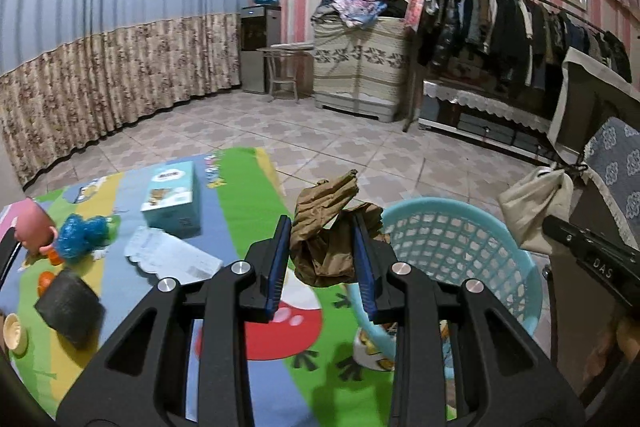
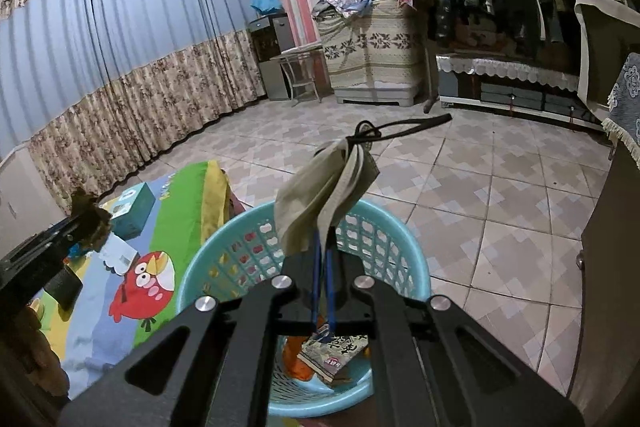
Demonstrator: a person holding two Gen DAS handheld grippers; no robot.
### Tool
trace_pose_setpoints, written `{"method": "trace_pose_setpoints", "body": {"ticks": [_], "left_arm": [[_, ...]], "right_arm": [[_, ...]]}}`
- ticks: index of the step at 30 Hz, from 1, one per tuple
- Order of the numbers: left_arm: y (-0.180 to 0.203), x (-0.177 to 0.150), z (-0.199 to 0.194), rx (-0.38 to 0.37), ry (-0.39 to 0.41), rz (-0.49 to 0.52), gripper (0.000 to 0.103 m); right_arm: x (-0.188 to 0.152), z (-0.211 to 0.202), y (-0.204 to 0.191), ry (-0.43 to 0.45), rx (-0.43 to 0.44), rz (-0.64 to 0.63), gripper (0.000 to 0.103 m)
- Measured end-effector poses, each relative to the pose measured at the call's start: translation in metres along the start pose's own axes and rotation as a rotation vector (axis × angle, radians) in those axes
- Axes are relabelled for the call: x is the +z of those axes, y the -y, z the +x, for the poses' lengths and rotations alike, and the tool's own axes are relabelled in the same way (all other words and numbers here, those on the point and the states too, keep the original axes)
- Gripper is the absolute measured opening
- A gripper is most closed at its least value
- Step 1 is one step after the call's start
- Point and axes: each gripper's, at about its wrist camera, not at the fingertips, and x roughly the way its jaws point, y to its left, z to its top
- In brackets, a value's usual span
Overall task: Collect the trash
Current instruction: 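Open the left tool over the basket while the right tool releases the beige cloth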
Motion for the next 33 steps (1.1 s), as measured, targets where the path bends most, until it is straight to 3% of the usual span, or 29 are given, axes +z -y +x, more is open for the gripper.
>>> {"method": "trace_pose_setpoints", "body": {"ticks": [24, 26, 29, 33], "left_arm": [[0.083, -0.004, 0.064, -0.092, -0.049, 0.121, 0.032], [0.084, -0.003, 0.068, -0.091, -0.056, 0.122, 0.034], [0.085, -0.002, 0.073, -0.096, -0.069, 0.121, 0.051], [0.081, 0.002, 0.073, -0.05, -0.053, 0.132, 0.062]], "right_arm": [[-0.001, 0.019, 0.018, -0.066, -0.041, 0.063, 0.003], [-0.002, 0.022, 0.015, -0.077, -0.039, 0.05, 0.003], [-0.003, 0.024, 0.013, -0.084, -0.04, 0.048, 0.003], [-0.002, 0.025, 0.012, -0.085, -0.04, 0.042, 0.003]]}}
